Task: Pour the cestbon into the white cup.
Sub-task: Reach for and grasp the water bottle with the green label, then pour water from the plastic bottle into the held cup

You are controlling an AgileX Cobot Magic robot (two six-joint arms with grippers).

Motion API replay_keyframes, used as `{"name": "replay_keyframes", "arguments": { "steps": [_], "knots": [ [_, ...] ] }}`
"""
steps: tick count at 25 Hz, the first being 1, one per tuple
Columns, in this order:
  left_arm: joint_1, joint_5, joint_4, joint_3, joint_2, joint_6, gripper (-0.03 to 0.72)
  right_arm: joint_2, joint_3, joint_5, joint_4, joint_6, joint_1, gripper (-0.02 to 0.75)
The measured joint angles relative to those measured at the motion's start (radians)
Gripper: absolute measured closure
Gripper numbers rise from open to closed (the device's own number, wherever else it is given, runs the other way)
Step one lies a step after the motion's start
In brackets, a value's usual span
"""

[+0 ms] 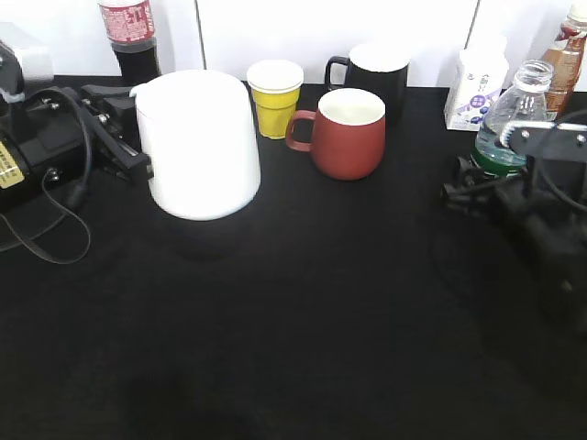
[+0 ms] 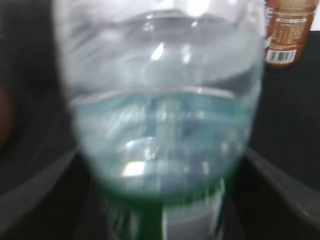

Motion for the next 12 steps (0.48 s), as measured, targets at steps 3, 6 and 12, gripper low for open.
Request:
{"name": "replay_keyframes", "arguments": {
  "steps": [3, 6, 12],
  "knots": [
    [0.000, 0.000, 0.000, 0.000, 0.000, 0.000, 0.643, 0.065, -0.069, -0.017, 0.047, 0.000, -0.007, 0.110],
    [0.000, 0.000, 0.000, 0.000, 0.000, 0.000, 0.643, 0.077, -0.089, -0.023, 0.060, -0.002, -0.007, 0.224],
    [0.000, 0.000, 0.000, 0.000, 0.000, 0.000, 0.643, 0.079, -0.089, -0.033, 0.063, -0.002, -0.007, 0.251]
  ]
}}
